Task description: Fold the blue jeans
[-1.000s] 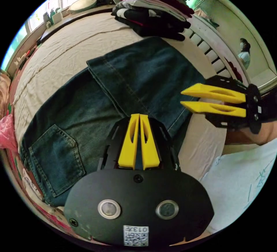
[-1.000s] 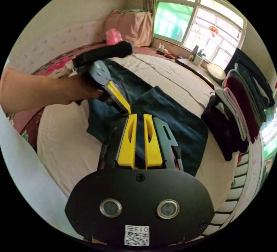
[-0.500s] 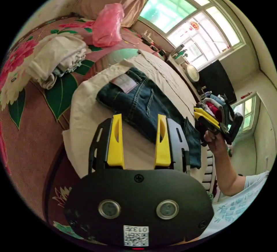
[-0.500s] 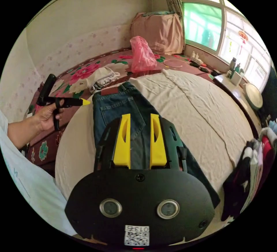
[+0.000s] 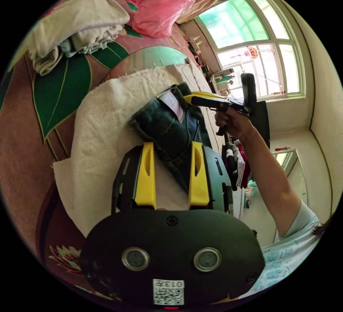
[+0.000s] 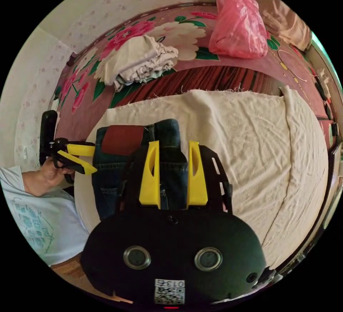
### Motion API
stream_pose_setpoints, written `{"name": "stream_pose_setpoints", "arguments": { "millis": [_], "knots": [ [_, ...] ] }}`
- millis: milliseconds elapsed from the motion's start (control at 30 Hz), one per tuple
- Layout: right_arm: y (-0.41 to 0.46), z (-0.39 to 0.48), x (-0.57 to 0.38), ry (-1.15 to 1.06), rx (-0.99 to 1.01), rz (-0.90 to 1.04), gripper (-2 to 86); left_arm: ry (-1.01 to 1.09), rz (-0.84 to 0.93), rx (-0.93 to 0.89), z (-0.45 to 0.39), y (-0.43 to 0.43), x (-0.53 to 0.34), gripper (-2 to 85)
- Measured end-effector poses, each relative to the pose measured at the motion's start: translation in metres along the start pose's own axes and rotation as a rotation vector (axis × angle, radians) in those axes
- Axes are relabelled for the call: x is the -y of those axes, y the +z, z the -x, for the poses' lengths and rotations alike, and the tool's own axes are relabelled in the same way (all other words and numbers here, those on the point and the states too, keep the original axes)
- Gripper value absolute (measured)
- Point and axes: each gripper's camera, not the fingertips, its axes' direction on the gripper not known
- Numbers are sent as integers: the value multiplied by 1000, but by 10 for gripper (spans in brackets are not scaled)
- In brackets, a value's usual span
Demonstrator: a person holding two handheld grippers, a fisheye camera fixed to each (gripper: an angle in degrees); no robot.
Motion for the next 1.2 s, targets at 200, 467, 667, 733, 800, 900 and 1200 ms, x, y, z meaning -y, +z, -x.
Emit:
{"name": "stream_pose_setpoints", "arguments": {
  "millis": [200,467,667,733,800,900,1200],
  "knots": [
    [-3,-28,-9,18,119,-35,72,-52,19,-81,24,1,-6,117],
    [-66,-18,-70,-164,43,-244,55,195,-24,-86,-30,-26,-41,80],
    [-183,-36,-225,-153,30,-578,55,590,-10,-122,-140,-24,-90,72],
    [-211,-39,-287,-133,2,-636,55,732,30,-136,-179,-12,-113,63],
    [-232,-43,-371,-83,-53,-657,55,864,102,-158,-217,10,-141,54],
    [-232,-50,-468,36,-71,-659,53,1058,222,-137,-269,64,-199,49],
    [-134,-82,-675,535,-116,-496,59,1450,569,81,-314,261,-374,41]
  ]
}}
